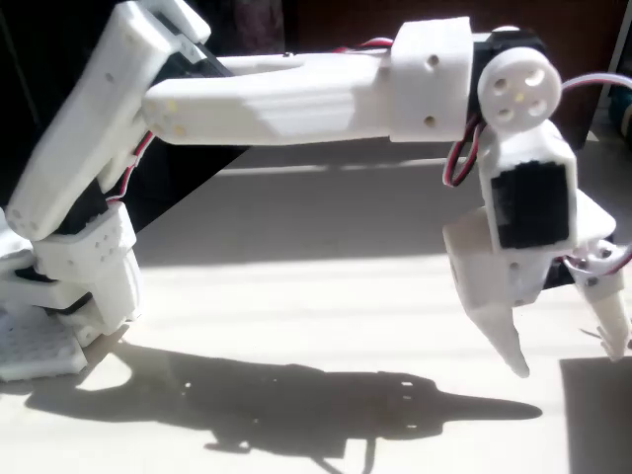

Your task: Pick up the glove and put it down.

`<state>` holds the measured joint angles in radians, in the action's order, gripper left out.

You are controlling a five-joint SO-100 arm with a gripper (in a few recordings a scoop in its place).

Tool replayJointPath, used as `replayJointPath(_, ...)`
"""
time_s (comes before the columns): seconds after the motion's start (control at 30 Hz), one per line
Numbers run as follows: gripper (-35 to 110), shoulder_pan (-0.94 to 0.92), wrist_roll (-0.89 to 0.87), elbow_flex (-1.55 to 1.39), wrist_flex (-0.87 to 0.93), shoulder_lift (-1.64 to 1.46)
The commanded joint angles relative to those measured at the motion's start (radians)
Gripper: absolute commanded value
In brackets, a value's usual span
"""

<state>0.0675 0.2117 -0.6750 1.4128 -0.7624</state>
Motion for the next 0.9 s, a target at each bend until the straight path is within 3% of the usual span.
replayJointPath(0.0, 24, 0.017, -0.014, 0.017, -0.028, 0.023)
replayJointPath(0.37, 21, 0.018, -0.012, 0.017, -0.071, 0.043)
replayJointPath(0.63, -1, 0.02, 0.0, 0.012, -0.071, 0.043)
replayJointPath(0.87, 1, 0.017, 0.002, 0.009, -0.071, 0.041)
